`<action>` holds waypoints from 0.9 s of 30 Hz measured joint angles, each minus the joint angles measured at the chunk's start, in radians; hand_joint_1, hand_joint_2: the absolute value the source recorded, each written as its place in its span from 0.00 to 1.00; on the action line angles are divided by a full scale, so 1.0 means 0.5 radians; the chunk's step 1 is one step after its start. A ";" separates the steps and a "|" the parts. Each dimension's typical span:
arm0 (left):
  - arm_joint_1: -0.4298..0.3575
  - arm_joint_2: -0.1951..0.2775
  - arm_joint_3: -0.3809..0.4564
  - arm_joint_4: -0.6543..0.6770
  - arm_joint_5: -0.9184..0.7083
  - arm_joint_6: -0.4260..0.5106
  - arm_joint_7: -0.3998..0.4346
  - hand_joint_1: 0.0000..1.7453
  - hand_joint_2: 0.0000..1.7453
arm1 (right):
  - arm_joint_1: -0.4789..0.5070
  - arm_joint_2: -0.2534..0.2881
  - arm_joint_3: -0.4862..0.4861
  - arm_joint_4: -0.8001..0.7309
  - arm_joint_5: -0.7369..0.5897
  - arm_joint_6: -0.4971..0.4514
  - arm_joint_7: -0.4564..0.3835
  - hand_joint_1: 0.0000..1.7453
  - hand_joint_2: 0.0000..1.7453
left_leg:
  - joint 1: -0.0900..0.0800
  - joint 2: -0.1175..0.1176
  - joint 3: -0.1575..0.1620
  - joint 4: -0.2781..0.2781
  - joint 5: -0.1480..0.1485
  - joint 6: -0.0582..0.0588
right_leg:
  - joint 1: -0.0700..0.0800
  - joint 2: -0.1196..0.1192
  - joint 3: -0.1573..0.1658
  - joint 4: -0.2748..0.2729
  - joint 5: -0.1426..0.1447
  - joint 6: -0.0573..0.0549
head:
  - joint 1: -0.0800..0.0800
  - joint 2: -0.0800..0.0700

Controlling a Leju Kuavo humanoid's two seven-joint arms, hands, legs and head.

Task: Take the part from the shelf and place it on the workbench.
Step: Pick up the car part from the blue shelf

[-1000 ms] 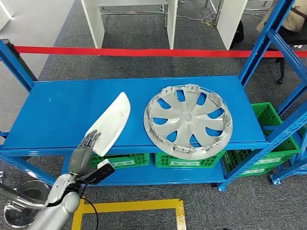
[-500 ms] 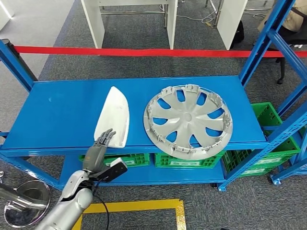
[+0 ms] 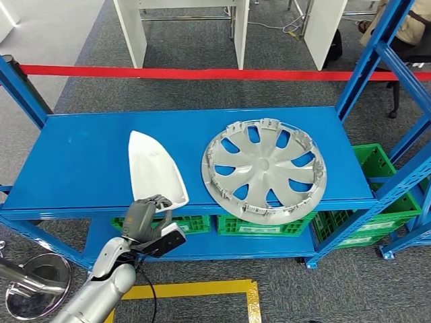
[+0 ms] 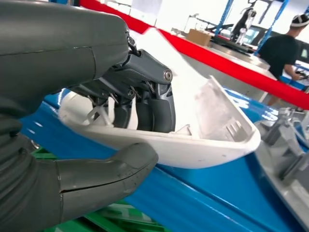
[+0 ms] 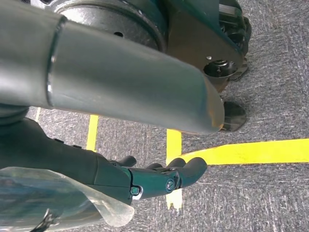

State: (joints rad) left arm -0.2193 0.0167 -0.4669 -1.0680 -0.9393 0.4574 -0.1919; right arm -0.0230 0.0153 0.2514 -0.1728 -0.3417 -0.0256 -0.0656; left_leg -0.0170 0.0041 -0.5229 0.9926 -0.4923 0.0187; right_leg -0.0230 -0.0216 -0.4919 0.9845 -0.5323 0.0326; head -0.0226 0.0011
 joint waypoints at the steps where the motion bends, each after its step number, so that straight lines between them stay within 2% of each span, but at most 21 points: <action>1: 0.001 0.001 -0.002 -0.010 0.000 0.008 0.000 1.00 1.00 | 0.000 0.000 0.000 0.000 0.000 0.000 0.000 0.00 0.00 | 0.000 0.000 0.000 0.000 0.000 0.000 | 0.000 0.000 0.000 0.000 0.000 0.000 | 0.000 0.000; 7: 0.026 0.016 -0.004 -0.109 0.000 0.064 -0.005 1.00 1.00 | 0.001 0.001 0.000 0.000 0.000 -0.003 -0.004 0.00 0.00 | 0.000 0.000 0.000 0.000 0.000 0.000 | 0.000 0.000 0.000 0.000 0.000 0.000 | 0.000 0.000; 11: 0.069 0.048 -0.001 -0.272 -0.041 0.174 -0.015 1.00 1.00 | 0.002 0.001 0.000 0.001 -0.012 -0.008 -0.017 0.00 0.00 | 0.000 0.000 -0.001 0.000 0.000 0.000 | 0.000 0.000 -0.001 0.000 0.000 0.000 | 0.000 0.000; 17: 0.096 0.141 0.047 -0.614 -0.133 0.280 -0.010 1.00 1.00 | 0.004 0.001 -0.001 0.001 -0.028 -0.027 -0.032 0.00 0.00 | 0.000 0.000 -0.001 0.000 0.000 0.000 | 0.000 0.000 -0.001 0.000 0.000 0.000 | 0.000 0.000; 23: 0.111 0.240 0.101 -0.847 -0.328 0.400 0.020 1.00 1.00 | 0.006 0.001 -0.001 0.002 -0.034 -0.035 -0.042 0.00 0.00 | 0.000 0.000 -0.001 0.000 0.000 0.000 | 0.000 0.000 0.000 0.000 0.000 0.000 | 0.000 0.000; 27: 0.110 0.318 0.143 -0.997 -0.413 0.416 0.048 1.00 1.00 | 0.007 0.001 -0.002 0.003 -0.037 -0.034 -0.047 0.00 0.00 | 0.000 0.000 -0.001 0.000 0.000 0.000 | 0.000 0.000 -0.001 0.000 0.000 0.000 | 0.000 0.000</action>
State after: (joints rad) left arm -0.1645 0.1756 -0.3956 -1.5666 -1.1458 0.6654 -0.1678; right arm -0.0195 0.0156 0.2504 -0.1713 -0.3603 -0.0423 -0.0893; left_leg -0.0169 0.0042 -0.5232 0.9926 -0.4922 0.0187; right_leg -0.0229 -0.0217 -0.4922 0.9847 -0.5323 0.0326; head -0.0228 0.0011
